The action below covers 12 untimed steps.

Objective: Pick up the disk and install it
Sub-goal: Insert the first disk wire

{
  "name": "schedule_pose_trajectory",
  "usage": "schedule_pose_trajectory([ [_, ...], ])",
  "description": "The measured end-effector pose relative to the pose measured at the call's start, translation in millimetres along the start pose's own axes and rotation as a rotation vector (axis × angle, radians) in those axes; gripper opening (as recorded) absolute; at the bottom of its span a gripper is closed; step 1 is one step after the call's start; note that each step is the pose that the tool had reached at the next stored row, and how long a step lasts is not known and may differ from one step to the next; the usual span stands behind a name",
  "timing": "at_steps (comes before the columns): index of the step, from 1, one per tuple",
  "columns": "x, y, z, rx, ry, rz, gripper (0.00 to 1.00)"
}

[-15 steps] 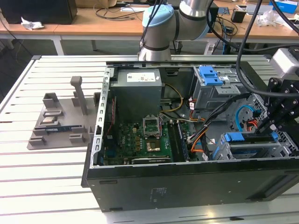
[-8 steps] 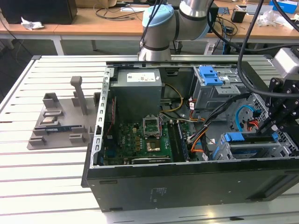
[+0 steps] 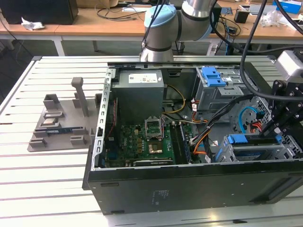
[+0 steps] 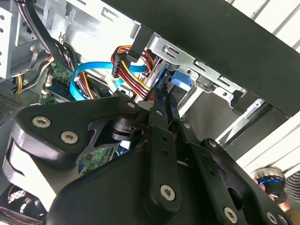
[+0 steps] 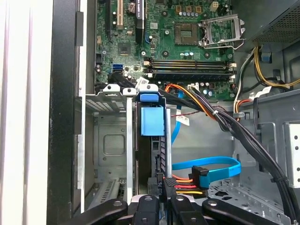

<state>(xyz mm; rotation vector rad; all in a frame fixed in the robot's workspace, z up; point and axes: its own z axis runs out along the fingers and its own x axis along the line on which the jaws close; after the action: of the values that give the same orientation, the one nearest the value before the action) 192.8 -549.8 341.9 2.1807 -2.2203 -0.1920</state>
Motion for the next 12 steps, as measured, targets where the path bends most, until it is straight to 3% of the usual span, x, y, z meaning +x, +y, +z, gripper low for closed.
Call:
schedule_pose_trajectory([
  [12, -0.3, -5.1, 4.9, -0.0047, -0.0006, 0.0, 0.18],
])
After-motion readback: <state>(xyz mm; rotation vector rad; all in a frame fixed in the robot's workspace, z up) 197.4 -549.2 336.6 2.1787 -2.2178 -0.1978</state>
